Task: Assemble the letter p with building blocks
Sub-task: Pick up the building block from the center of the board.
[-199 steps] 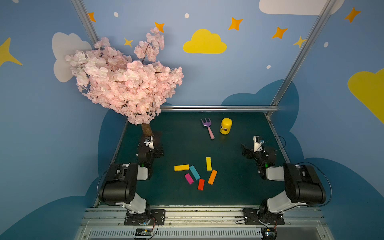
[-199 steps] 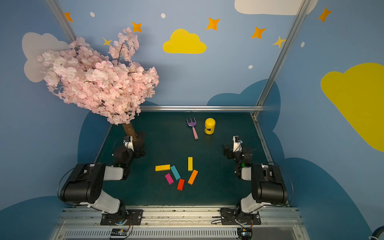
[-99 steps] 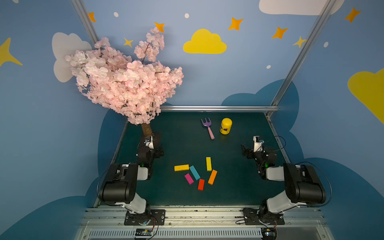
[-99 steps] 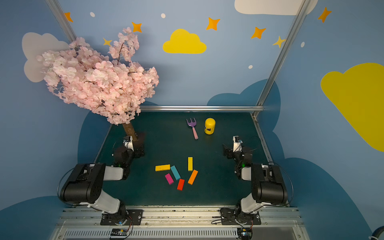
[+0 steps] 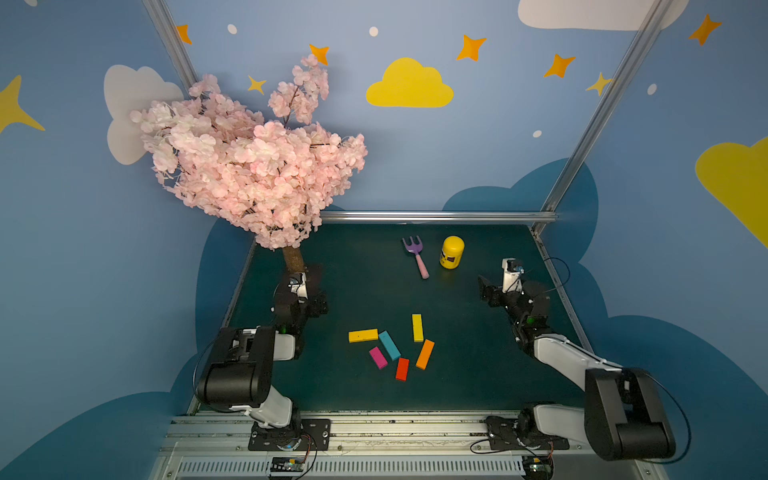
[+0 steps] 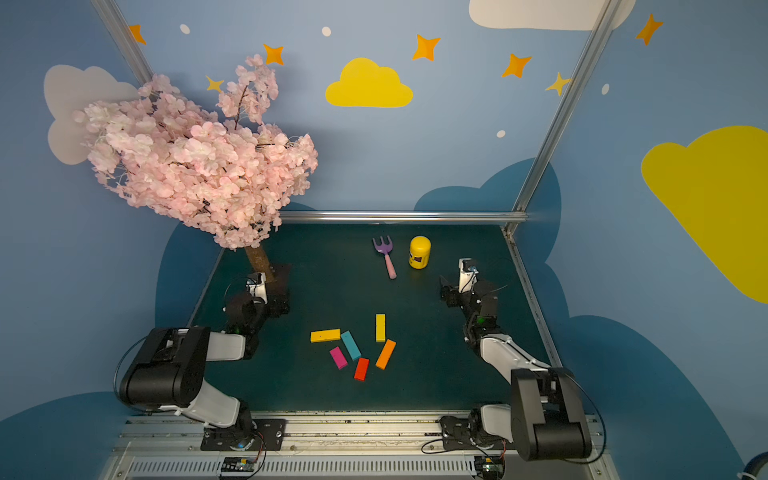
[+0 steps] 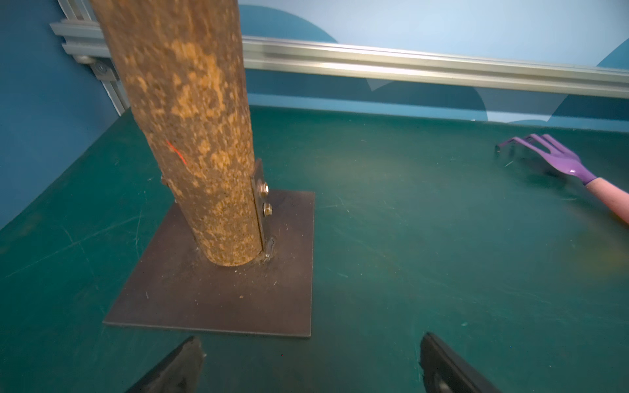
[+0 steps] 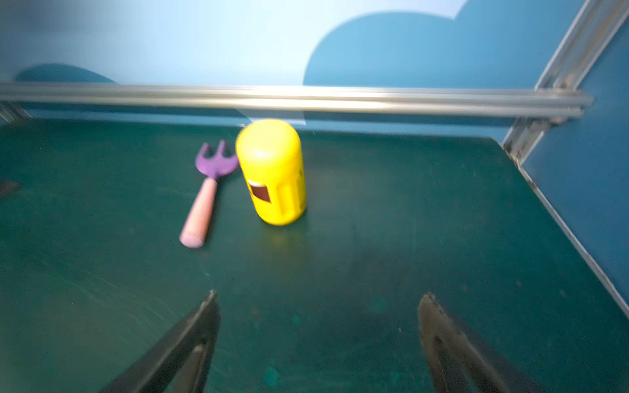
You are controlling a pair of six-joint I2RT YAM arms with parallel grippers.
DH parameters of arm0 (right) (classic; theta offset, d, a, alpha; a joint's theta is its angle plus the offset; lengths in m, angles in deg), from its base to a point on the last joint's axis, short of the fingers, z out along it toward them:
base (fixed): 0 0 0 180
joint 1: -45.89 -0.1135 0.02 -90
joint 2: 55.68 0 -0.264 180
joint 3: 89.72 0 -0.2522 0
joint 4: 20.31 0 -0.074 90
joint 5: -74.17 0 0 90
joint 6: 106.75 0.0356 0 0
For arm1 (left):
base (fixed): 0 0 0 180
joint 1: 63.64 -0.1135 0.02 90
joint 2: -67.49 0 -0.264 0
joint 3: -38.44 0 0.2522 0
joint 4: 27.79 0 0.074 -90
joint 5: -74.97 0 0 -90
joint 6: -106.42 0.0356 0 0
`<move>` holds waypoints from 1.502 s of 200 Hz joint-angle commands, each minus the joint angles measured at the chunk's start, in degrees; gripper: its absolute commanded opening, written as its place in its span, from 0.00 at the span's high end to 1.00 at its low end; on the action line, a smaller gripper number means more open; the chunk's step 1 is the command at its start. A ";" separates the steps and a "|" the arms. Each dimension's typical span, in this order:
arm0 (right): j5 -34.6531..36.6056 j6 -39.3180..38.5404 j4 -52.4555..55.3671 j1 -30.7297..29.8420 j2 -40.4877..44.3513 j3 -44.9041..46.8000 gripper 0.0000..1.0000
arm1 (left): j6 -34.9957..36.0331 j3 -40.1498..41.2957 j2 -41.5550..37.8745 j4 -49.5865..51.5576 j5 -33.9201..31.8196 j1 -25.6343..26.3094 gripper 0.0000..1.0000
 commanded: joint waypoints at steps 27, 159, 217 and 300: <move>20.65 -7.61 43.54 -19.52 -2.23 -30.71 0.09 | -4.09 -15.49 -13.12 31.18 -4.04 1.00 0.00; -1.48 17.42 53.55 -25.54 -8.41 -26.74 0.10 | -6.44 -27.97 -19.25 55.64 8.74 17.24 0.00; -8.43 22.97 57.82 -29.20 -21.55 -29.87 0.19 | -9.50 -25.63 -18.46 56.44 7.09 17.96 0.00; -3.95 22.52 65.83 -33.81 -36.70 -42.21 0.34 | -15.05 -12.35 -26.96 38.03 30.15 11.10 0.00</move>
